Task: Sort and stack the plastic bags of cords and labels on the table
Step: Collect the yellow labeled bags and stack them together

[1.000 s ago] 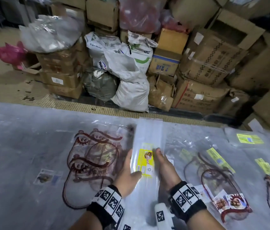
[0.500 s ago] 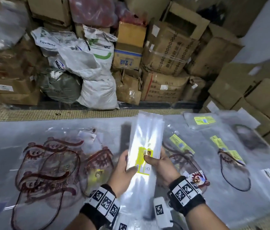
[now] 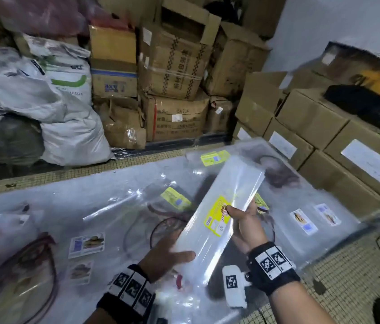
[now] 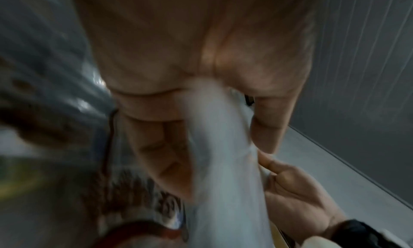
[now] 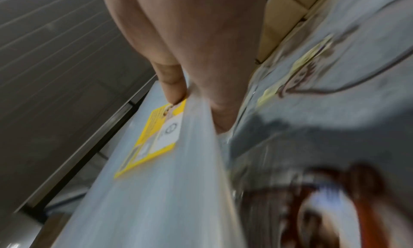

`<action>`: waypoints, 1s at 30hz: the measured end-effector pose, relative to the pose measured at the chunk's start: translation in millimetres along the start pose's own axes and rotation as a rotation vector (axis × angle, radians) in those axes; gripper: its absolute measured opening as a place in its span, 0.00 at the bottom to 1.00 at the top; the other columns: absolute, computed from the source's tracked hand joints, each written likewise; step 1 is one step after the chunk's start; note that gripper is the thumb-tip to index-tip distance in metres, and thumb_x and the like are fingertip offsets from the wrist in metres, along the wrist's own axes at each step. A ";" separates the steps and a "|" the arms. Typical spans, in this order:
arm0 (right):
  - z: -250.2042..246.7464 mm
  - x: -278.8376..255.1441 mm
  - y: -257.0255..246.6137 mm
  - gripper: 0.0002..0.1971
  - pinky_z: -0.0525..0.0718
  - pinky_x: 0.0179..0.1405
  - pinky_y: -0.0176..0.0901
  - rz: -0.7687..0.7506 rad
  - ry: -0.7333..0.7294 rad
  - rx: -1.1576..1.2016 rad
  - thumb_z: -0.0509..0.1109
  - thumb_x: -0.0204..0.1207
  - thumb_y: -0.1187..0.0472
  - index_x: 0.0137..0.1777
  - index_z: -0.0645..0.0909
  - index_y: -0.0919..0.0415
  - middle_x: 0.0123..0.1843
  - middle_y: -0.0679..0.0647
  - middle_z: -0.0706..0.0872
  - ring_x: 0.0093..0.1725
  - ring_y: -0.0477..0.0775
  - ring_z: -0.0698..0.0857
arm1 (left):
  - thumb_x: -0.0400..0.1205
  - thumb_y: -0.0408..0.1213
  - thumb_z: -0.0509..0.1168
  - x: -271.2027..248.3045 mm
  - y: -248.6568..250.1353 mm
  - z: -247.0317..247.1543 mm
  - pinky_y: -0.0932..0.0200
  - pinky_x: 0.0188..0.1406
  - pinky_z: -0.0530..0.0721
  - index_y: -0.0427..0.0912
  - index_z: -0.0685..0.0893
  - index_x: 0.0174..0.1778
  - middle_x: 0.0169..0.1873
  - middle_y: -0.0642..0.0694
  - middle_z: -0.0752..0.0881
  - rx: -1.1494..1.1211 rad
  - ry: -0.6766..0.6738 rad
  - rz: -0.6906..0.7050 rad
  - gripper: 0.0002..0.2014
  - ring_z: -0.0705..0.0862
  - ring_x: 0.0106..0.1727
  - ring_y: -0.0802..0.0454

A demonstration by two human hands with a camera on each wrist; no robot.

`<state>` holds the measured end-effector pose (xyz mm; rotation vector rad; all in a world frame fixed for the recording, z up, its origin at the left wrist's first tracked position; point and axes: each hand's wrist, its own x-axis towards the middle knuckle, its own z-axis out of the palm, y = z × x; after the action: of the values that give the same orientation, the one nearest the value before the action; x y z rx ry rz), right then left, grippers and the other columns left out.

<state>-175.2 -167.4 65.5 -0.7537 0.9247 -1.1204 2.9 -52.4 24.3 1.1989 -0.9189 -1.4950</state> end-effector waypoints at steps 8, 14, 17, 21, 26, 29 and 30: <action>-133.9 47.3 -65.7 0.22 0.89 0.43 0.52 -0.009 0.214 0.112 0.64 0.79 0.79 0.60 0.69 0.50 0.59 0.62 0.84 0.53 0.60 0.86 | 0.54 0.35 0.78 89.4 -19.7 142.7 0.42 0.50 0.82 0.46 0.84 0.55 0.44 0.38 0.88 -0.249 0.248 -0.036 0.30 0.85 0.47 0.40; -163.2 61.4 -69.7 0.20 0.84 0.48 0.61 0.044 0.017 0.178 0.61 0.78 0.81 0.51 0.76 0.52 0.49 0.65 0.80 0.45 0.61 0.84 | 0.61 0.35 0.68 106.7 -38.9 179.0 0.45 0.41 0.86 0.47 0.80 0.62 0.38 0.43 0.85 -0.110 0.443 -0.083 0.29 0.84 0.37 0.46; -162.7 61.5 -81.0 0.25 0.87 0.43 0.54 0.088 -0.093 0.079 0.58 0.83 0.77 0.42 0.85 0.47 0.46 0.65 0.85 0.42 0.61 0.86 | 0.51 0.40 0.72 96.6 -40.4 179.6 0.50 0.30 0.79 0.38 0.85 0.57 0.32 0.39 0.87 -0.137 0.418 -0.106 0.34 0.83 0.31 0.45; -154.5 75.7 -77.0 0.24 0.89 0.50 0.65 0.146 -0.115 -0.014 0.63 0.73 0.84 0.63 0.76 0.61 0.60 0.73 0.85 0.52 0.67 0.87 | 0.52 0.27 0.76 85.7 -27.9 170.9 0.57 0.29 0.85 0.30 0.87 0.51 0.37 0.35 0.91 -0.168 0.200 -0.176 0.28 0.89 0.33 0.43; -124.1 75.4 -67.2 0.34 0.90 0.41 0.52 0.221 -0.230 -0.237 0.61 0.71 0.89 0.69 0.71 0.55 0.60 0.66 0.83 0.51 0.62 0.86 | 0.79 0.23 0.67 94.7 -21.2 159.4 0.66 0.22 0.80 0.36 0.82 0.62 0.32 0.43 0.90 -0.177 0.263 -0.152 0.15 0.86 0.26 0.52; -105.7 75.1 -60.3 0.32 0.87 0.36 0.45 0.240 -0.287 -0.284 0.58 0.72 0.89 0.71 0.71 0.61 0.55 0.64 0.84 0.45 0.57 0.86 | 0.69 0.29 0.69 97.4 -23.6 153.2 0.56 0.36 0.85 0.36 0.79 0.64 0.41 0.40 0.92 -0.103 0.320 -0.108 0.25 0.89 0.38 0.47; -99.5 76.0 -58.0 0.31 0.87 0.37 0.47 0.243 -0.288 -0.286 0.58 0.73 0.88 0.71 0.70 0.62 0.54 0.64 0.85 0.44 0.58 0.85 | 0.67 0.31 0.67 96.1 -23.8 150.9 0.55 0.38 0.84 0.38 0.79 0.63 0.43 0.39 0.92 -0.082 0.337 -0.090 0.25 0.89 0.40 0.45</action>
<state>-276.1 -261.1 55.6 -0.9787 0.9113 -0.6523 -153.2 -142.1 13.5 1.3935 -0.5791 -1.3327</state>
